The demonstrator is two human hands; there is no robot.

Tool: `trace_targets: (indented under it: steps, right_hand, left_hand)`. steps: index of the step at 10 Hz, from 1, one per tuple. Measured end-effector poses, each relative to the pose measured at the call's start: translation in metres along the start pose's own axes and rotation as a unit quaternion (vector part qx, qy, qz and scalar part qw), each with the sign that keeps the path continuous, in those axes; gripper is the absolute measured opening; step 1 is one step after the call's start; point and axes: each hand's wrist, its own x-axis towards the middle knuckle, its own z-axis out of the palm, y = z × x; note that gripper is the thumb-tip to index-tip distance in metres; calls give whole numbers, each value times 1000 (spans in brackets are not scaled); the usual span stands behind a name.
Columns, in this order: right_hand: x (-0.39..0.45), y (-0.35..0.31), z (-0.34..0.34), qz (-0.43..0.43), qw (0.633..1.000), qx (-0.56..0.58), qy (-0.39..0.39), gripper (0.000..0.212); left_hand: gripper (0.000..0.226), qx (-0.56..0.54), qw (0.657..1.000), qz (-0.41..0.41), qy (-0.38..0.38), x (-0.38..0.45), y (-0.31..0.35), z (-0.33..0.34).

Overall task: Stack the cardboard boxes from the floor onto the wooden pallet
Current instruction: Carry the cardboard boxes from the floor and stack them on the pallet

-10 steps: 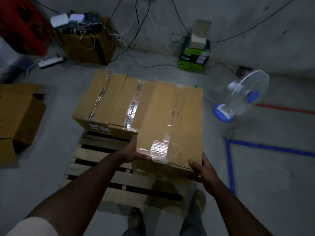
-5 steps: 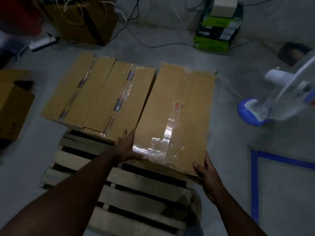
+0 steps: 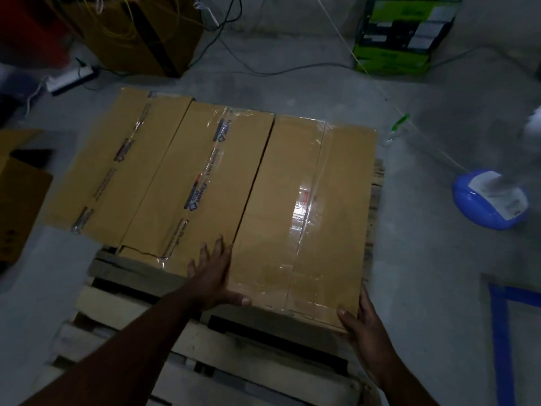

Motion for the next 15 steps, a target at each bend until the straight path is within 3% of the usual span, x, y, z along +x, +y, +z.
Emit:
trace_targets:
  steps: [1, 2, 3, 4, 6, 9, 12, 15]
  right_hand:
    - [17, 15, 5, -8, 999, -38, 5, 79]
    - [19, 18, 20, -21, 995, -91, 16, 82]
    - [11, 14, 38, -32, 988, -151, 28, 124]
    - [6, 5, 47, -55, 978, -201, 20, 150]
    - [2, -7, 52, -90, 973, -205, 51, 139]
    - [15, 0, 41, -88, 972, -206, 66, 136]
    - [25, 2, 34, -89, 964, -243, 60, 138]
    - [29, 6, 40, -57, 939, -332, 74, 138]
  left_hand:
    - [152, 60, 998, -7, 4, 15, -10, 13]
    - [146, 115, 992, 8, 52, 18, -23, 26]
    - [149, 179, 978, 25, 109, 16, -35, 34]
    - [129, 225, 962, 30, 153, 20, -35, 36]
    - [120, 226, 959, 45, 162, 31, -43, 38]
    - [128, 249, 949, 52, 187, 45, -42, 31]
    - [115, 258, 954, 25, 152, 48, -31, 20]
    - [98, 292, 939, 4, 183, 49, -29, 42]
